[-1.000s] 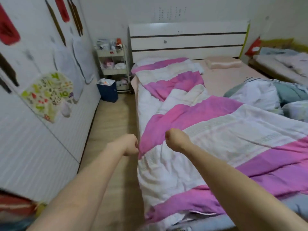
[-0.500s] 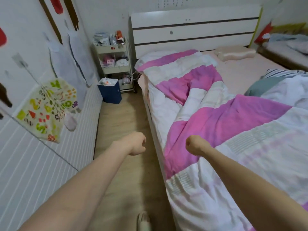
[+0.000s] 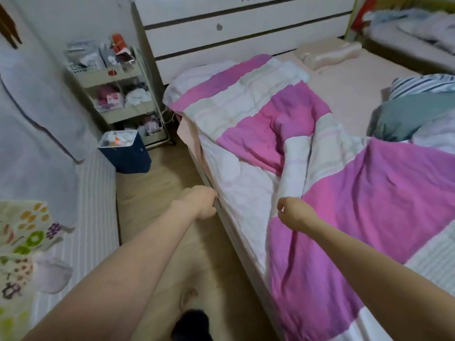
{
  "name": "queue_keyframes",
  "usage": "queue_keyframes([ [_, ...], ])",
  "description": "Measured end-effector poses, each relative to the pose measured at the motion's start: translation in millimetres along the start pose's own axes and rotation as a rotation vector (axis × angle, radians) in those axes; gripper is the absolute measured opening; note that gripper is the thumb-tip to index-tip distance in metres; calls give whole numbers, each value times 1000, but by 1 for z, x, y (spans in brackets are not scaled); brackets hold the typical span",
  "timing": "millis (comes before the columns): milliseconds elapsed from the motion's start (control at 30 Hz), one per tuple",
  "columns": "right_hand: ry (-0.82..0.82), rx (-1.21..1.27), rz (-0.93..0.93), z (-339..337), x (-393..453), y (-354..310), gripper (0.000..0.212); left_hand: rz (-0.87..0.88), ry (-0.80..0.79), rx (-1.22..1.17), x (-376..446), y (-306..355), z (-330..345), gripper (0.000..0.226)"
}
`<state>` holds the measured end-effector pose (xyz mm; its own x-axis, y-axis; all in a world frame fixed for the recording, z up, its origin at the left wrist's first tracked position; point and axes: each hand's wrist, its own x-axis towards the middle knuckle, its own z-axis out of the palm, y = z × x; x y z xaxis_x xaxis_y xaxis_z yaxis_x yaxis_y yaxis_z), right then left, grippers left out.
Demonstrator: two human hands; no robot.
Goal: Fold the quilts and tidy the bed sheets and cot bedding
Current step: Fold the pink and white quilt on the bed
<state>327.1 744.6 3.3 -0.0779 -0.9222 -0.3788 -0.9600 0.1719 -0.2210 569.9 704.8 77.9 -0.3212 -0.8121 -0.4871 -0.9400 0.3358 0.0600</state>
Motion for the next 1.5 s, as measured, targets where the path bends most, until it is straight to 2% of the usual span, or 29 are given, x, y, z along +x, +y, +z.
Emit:
queue_keyframes([
  [133,37,84,121,-3,97,-14,31,111,18,23,126,-38,-18,41],
  [233,38,131,205,-1,151,-23,32,168,-32,27,196,-53,-30,48],
  [400,15,182,276,23,245,-22,50,293,9,130,319,-64,-25,51],
  [600,20,32,294,50,329,8,60,393,91,147,428,-48,5,68],
  [733,50,-42,250,65,388,20,66,435,98,226,487,-43,25,67],
  [833,51,-59,276,81,424,25,64,496,99,295,529,-37,34,63],
  [933,60,-122,360,95,453,27,64,526,120,369,566,-33,41,74],
  [1000,109,-106,425,99,465,26,52,534,159,432,584,-34,42,81],
  [1100,210,13,461,94,486,21,29,556,186,445,611,-42,35,70],
  [1233,374,215,589,73,506,1,31,562,178,247,627,-46,16,45],
  [1367,466,556,747,52,513,-82,25,595,221,218,625,-78,-24,25],
  [1500,512,853,806,27,538,-179,23,621,195,346,624,-155,-68,27],
])
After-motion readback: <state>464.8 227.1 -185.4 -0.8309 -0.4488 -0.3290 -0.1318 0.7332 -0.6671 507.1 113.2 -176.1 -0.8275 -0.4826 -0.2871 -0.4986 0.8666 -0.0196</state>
